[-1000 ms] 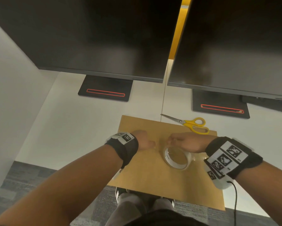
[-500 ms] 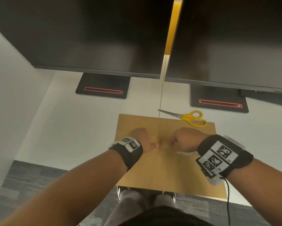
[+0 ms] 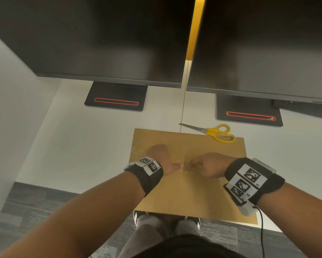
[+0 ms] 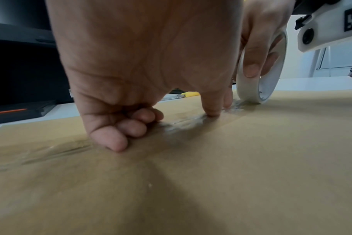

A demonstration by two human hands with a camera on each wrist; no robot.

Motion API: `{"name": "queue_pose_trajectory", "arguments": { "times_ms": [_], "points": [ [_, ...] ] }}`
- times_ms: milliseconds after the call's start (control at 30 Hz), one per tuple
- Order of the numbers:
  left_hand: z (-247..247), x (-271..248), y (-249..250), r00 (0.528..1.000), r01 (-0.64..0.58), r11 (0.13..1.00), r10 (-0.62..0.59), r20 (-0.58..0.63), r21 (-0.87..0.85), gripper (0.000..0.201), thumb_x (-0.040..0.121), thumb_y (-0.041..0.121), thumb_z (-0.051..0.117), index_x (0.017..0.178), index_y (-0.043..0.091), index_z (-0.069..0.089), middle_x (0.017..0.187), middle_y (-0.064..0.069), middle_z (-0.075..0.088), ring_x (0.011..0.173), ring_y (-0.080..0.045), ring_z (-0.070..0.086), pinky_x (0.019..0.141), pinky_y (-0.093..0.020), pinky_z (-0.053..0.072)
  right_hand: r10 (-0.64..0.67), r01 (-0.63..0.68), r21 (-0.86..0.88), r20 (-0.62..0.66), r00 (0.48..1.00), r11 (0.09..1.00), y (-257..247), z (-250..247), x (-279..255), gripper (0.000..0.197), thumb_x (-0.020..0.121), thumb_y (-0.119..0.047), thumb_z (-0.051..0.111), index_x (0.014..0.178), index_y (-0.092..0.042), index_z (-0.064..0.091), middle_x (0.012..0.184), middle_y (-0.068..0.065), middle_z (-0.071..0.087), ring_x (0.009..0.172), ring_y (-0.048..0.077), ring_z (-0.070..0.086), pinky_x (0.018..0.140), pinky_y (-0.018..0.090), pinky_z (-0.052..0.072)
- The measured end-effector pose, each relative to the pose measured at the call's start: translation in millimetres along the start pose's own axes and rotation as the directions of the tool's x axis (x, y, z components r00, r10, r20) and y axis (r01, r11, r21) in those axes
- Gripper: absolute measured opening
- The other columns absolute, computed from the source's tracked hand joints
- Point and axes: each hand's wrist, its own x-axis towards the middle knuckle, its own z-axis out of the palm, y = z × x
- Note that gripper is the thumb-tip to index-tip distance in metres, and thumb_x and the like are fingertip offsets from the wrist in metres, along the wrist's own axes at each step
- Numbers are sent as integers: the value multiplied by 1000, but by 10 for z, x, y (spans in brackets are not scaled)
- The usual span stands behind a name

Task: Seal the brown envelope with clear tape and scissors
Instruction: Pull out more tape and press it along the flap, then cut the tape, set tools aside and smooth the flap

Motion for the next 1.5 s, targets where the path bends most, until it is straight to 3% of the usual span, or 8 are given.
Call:
{"name": "queue_pose_trajectory", "arguments": {
  "times_ms": [467,667,833,933,1067,1333,1400,1500],
  "points": [
    [-52,-26,59,999,40,998,-40,8,-44,102,58,85,57,124,9,47,120,-9,57,108,-26,56,89,-36,50,73,-66,-72,104,992,995,-33,-26,131,48,99,-47,29,126,-19,59,118,9,64,107,26,58,95,35,45],
    [-115,-30,57,999,23,999,-21,35,-40,103,59,85,56,128,9,46,124,-8,56,111,-27,56,90,-36,50,42,-4,288,-127,991,958,145,-6,55,22,89,-29,56,109,-20,60,97,-3,61,58,9,56,50,19,41],
    [-154,-141,28,1000,-26,995,27,9,-91,66,87,54,51,133,7,42,132,-12,50,118,-29,51,96,-38,46,57,15,446,-149,987,895,269,29,45,19,89,-36,57,101,-21,55,103,0,69,89,31,70,78,35,55],
    [-160,-276,37,985,-171,958,168,-32,-230,35,90,30,55,118,11,48,120,-9,52,109,-27,53,91,-38,46,44,43,462,-176,983,886,260,28,30,22,94,-40,53,99,-18,54,83,-4,62,70,27,67,64,29,48],
    [-172,-435,265,937,-342,857,344,-66,-386,46,80,31,69,116,13,47,115,-4,49,105,-21,50,91,-37,44,-14,95,340,-233,972,936,281,10,79,27,96,-41,47,101,-16,54,100,6,62,91,23,56,73,30,39],
    [-129,-301,522,933,-316,660,348,-96,-681,54,73,24,81,106,18,39,106,0,52,93,-15,51,84,-33,46,-52,173,397,-297,953,901,418,-66,159,22,96,-38,49,88,-18,48,77,0,61,70,15,56,59,20,41],
    [-165,-258,521,930,-304,618,359,-83,-725,55,74,19,81,109,20,39,108,-2,53,95,-15,51,88,-33,46,-30,201,410,-387,922,890,485,-90,148,22,97,-37,46,90,-16,52,87,6,64,80,22,59,69,29,43],
    [-231,-189,512,912,-279,641,410,11,-715,47,77,18,78,110,21,45,102,1,55,90,-12,51,88,-31,45,98,179,366,-622,777,913,683,-138,141,13,95,-29,48,95,-19,57,89,3,60,78,21,56,68,31,43]
  ]
}}
